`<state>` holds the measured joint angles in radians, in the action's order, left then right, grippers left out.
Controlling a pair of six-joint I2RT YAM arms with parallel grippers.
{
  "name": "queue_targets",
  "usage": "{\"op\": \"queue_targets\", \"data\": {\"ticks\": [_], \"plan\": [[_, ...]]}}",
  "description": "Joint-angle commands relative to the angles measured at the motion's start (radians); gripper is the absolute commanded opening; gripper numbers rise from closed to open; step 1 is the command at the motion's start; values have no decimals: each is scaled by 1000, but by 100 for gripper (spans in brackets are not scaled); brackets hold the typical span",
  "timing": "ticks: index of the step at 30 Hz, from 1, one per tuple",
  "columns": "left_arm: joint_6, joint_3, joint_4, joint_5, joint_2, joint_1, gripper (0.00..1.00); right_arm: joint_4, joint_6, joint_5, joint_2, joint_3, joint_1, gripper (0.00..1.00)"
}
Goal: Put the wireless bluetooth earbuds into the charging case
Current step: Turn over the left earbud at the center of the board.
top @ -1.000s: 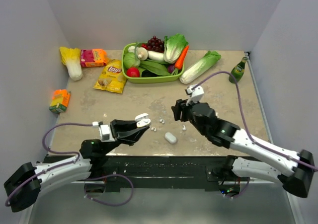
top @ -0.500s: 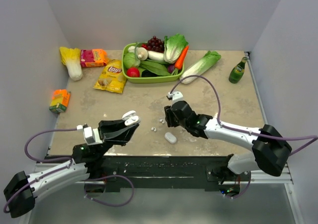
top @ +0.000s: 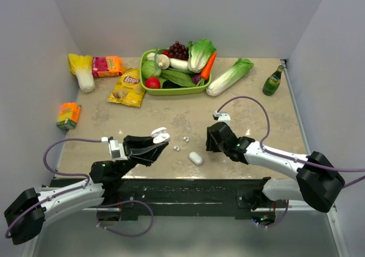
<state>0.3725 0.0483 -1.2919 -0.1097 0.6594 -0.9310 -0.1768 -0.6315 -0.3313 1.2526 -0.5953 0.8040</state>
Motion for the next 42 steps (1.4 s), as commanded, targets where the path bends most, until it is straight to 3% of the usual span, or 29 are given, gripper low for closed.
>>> {"op": "queue_targets", "data": {"ticks": [1, 21, 36, 42], "plan": [[26, -182, -147, -25, 20, -5, 0, -41, -86, -35, -47, 29, 1, 45], [62, -220, -208, -41, 55, -14, 0, -18, -135, -48, 22, 55, 1, 14], [57, -226, -210, -33, 69, -15, 0, 56, -85, 1, 169, -40, 1, 12], [54, -228, -214, -28, 83, -15, 0, 74, -57, 18, 217, -87, 1, 17]]}}
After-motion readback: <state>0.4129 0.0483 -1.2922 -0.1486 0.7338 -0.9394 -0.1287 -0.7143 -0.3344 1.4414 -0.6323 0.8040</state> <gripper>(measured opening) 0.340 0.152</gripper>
